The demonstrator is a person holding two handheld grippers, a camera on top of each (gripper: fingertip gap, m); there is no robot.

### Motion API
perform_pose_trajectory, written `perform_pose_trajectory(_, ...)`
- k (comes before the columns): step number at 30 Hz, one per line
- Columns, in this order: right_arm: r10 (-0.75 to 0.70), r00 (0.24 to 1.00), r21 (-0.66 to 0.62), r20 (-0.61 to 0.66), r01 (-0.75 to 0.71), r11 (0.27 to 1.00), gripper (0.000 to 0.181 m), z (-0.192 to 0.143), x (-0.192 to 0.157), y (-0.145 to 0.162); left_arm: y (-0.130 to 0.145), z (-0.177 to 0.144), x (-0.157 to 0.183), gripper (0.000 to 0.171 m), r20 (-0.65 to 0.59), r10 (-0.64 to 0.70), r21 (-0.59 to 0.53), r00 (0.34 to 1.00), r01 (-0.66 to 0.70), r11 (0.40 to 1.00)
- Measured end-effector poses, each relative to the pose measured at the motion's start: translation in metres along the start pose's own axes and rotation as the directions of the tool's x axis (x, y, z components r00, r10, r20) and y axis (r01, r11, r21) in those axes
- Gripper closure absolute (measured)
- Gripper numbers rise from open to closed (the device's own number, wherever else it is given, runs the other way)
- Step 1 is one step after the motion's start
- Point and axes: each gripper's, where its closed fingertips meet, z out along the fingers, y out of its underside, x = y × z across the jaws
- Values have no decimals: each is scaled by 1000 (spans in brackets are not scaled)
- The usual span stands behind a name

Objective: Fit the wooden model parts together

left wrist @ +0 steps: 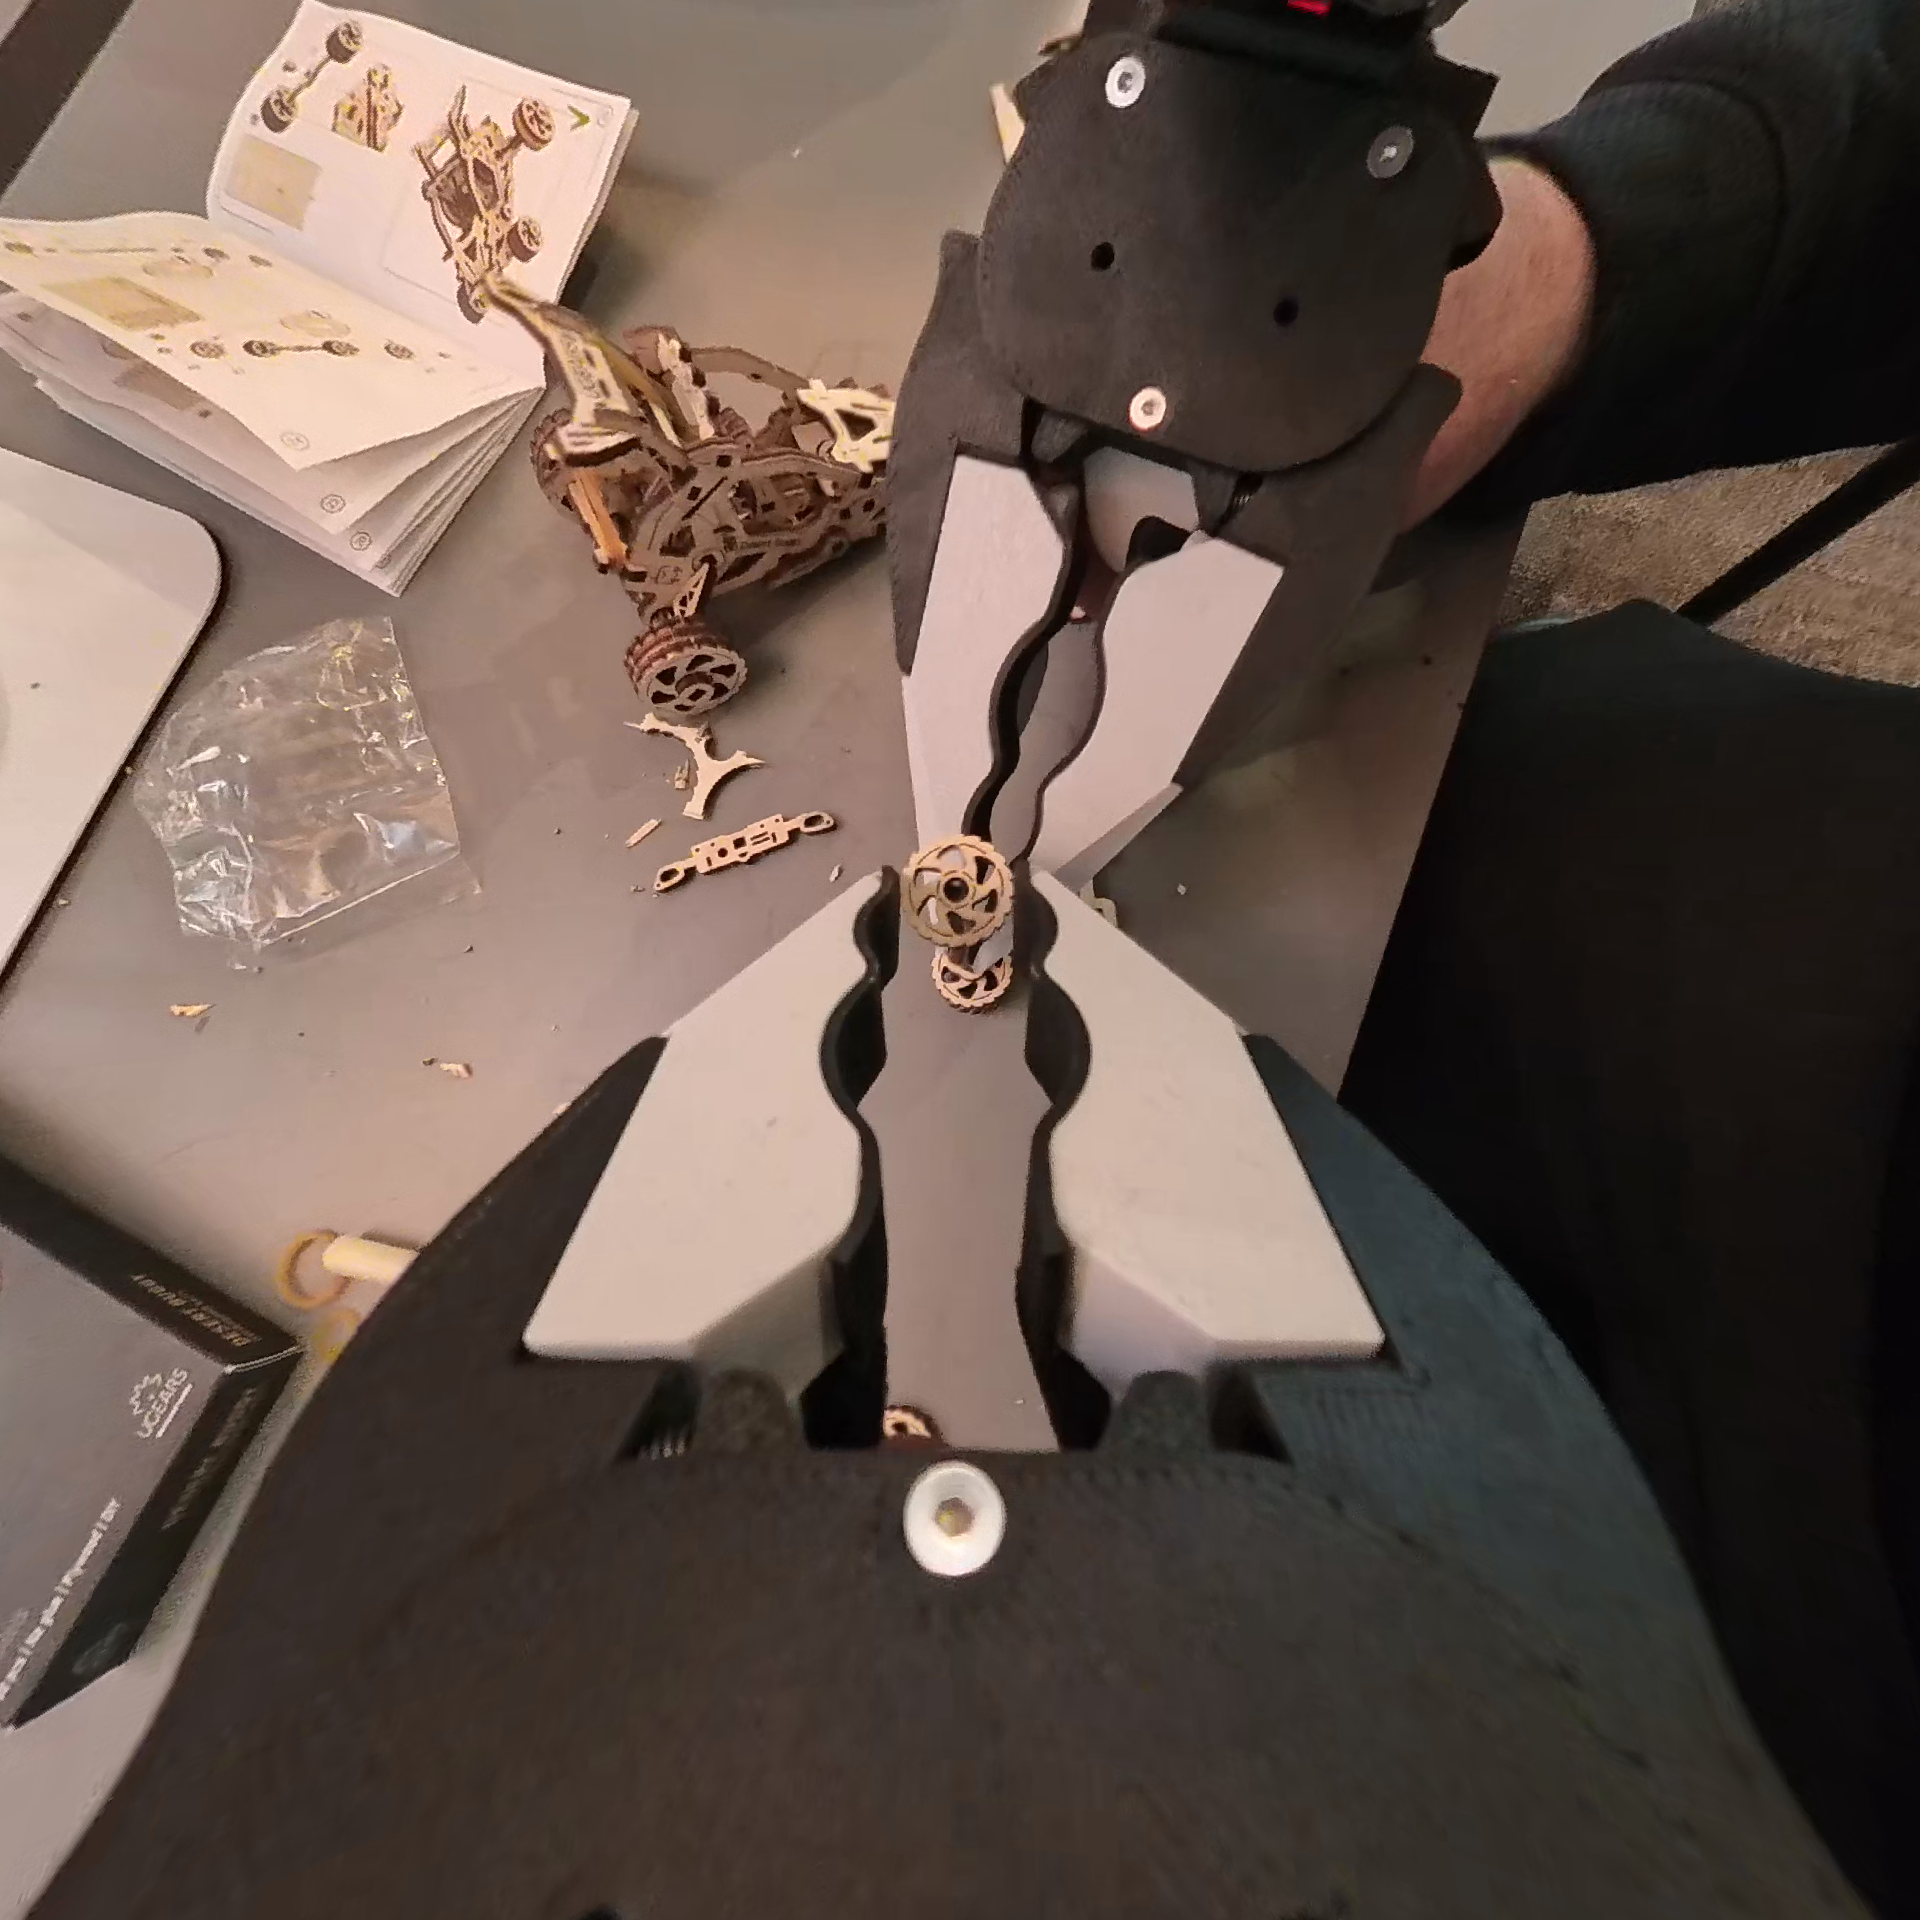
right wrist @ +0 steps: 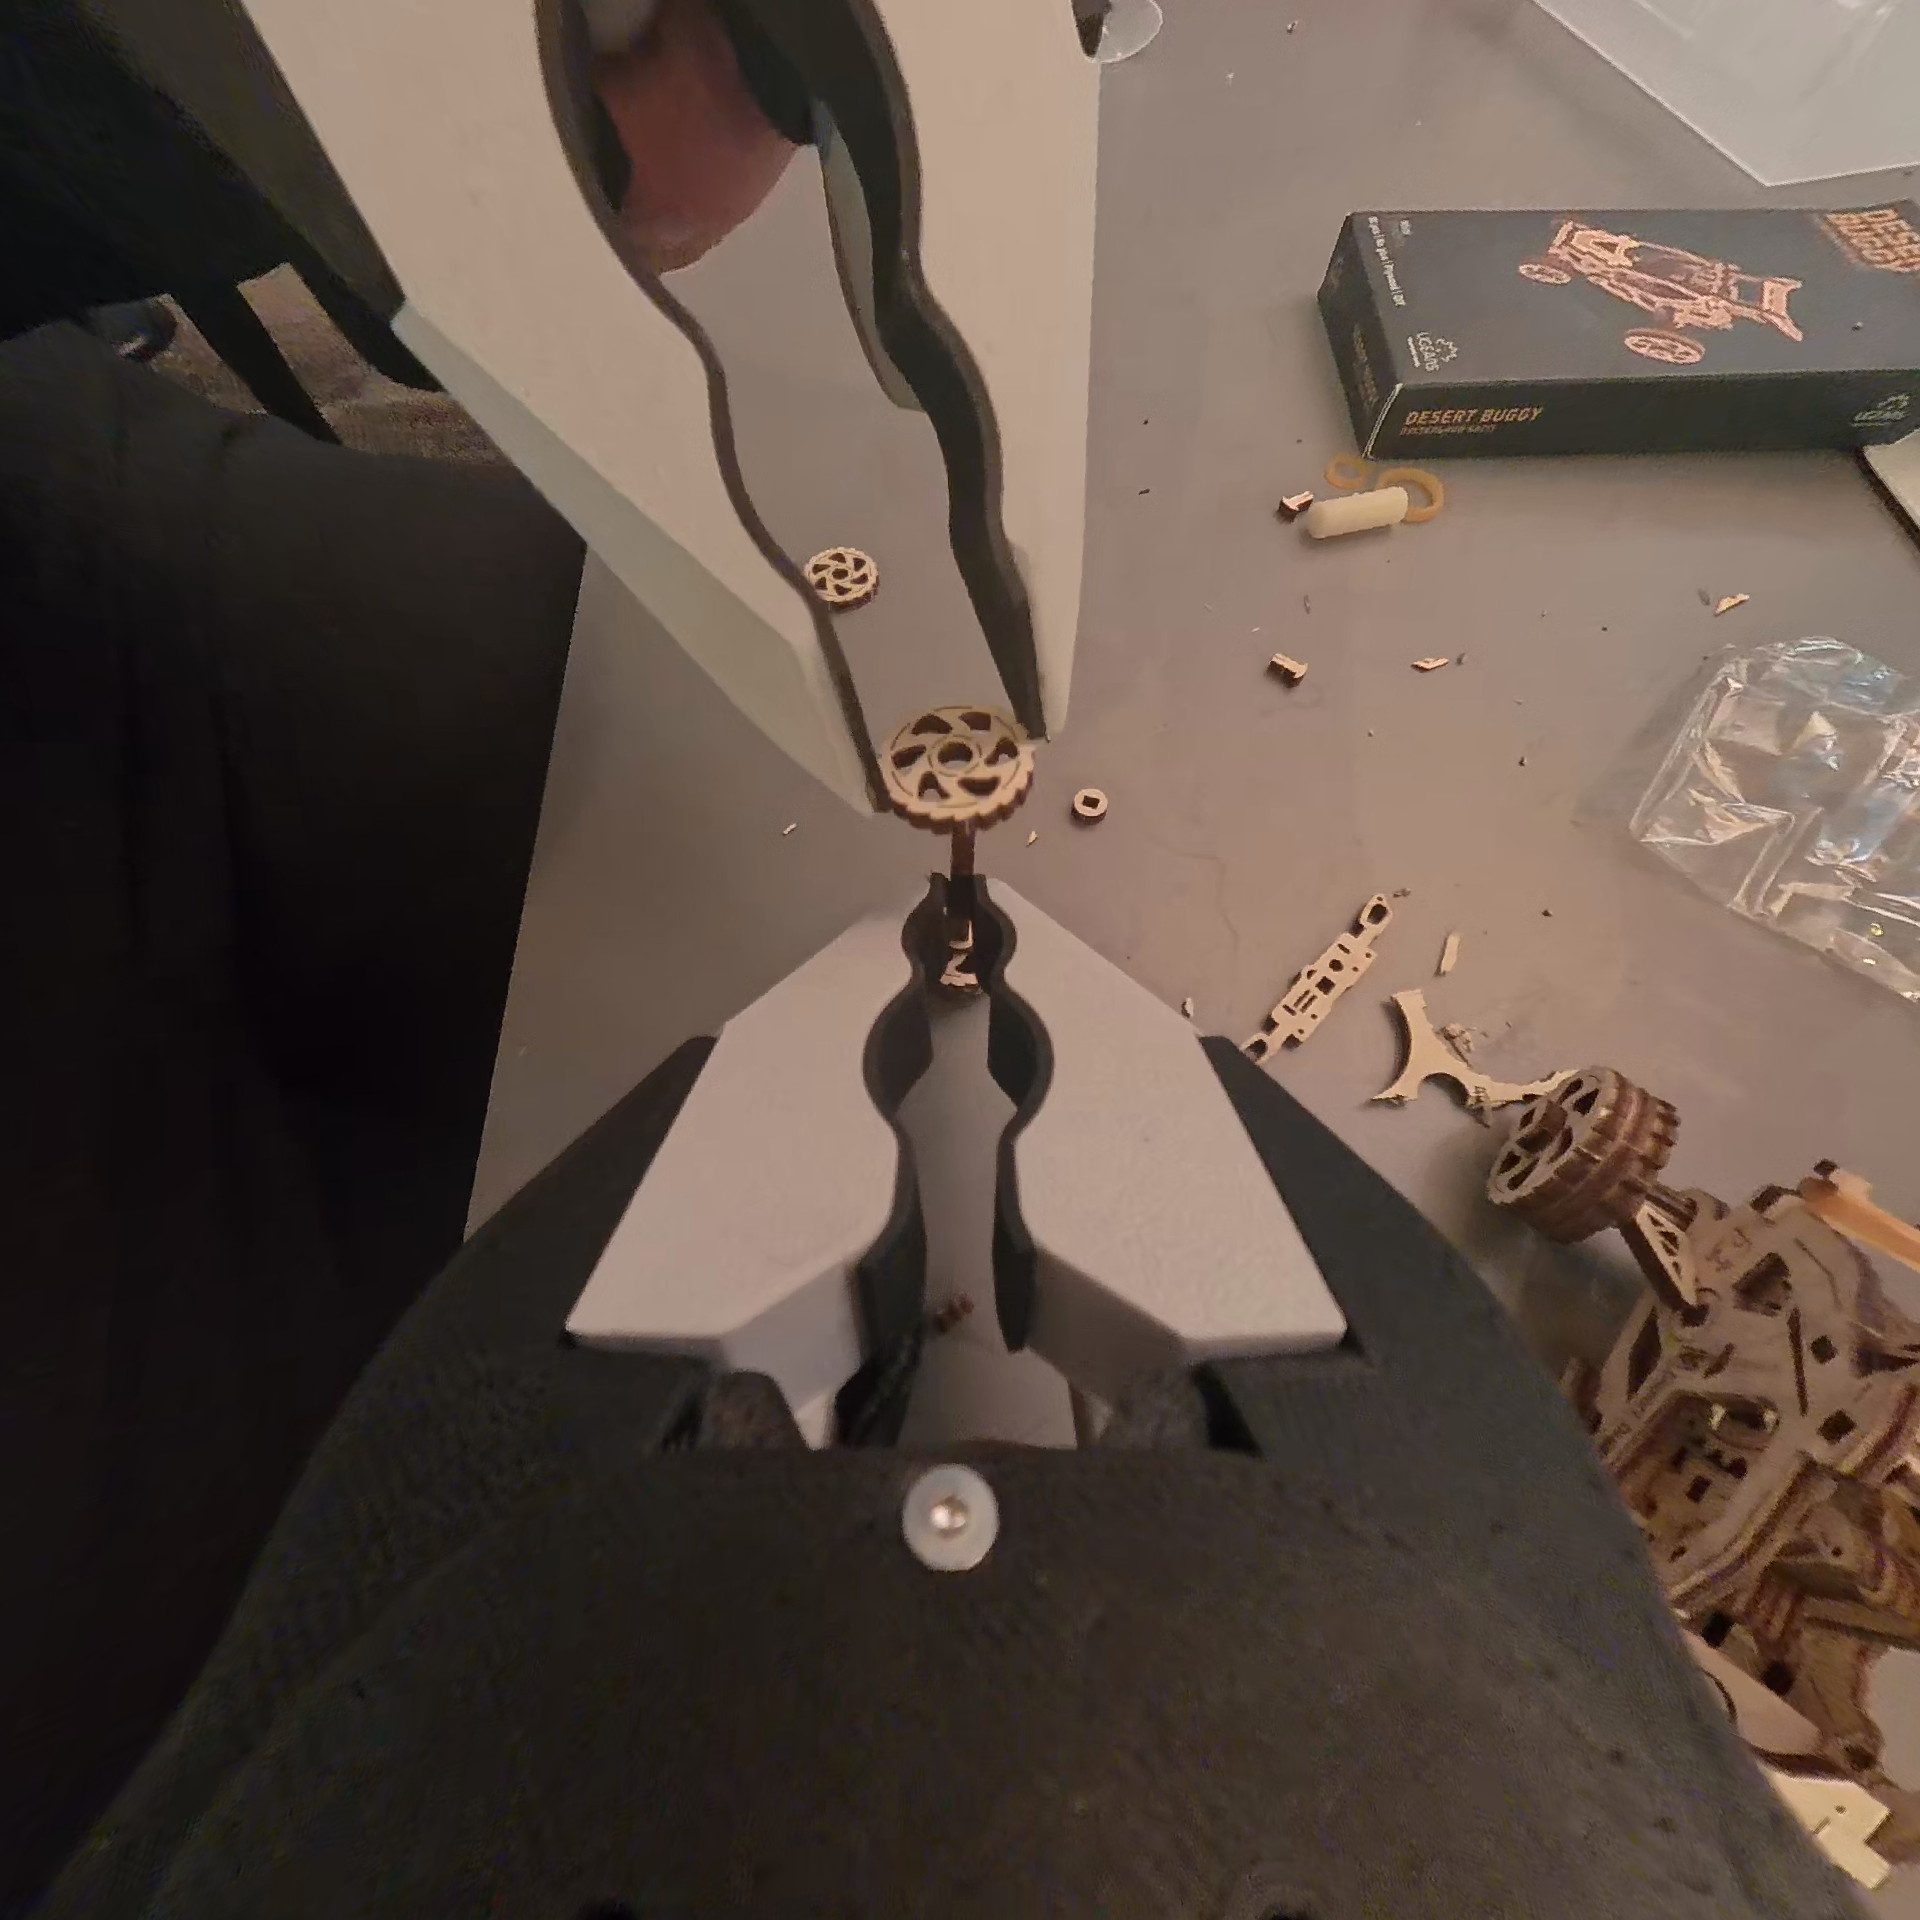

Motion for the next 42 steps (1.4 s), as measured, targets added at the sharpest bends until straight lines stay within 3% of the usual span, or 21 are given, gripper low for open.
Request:
perform_pose_trajectory(6,0,1000,2,1,0,1000,181,0,0,0,-1,1,0,153,-23,-42,49,999,43,998)
perform_pose_trajectory(14,-6,1000,2,5,6,1000,181,1,0,0,3,3,0,153,-12,-3,-91,1000,2,996)
perform_pose_trajectory(29,2,1000,16,7,-2,1000,181,1,1,-1,2,3,-2,153,-20,-93,77,995,94,993)
perform_pose_trajectory(34,-4,1000,16,10,4,1000,180,2,-1,-1,14,13,1,152,21,-66,22,998,66,998)
perform_pose_trajectory(42,-16,1000,20,8,16,1000,181,3,-1,-2,14,10,1,151,7,-114,57,994,113,992)
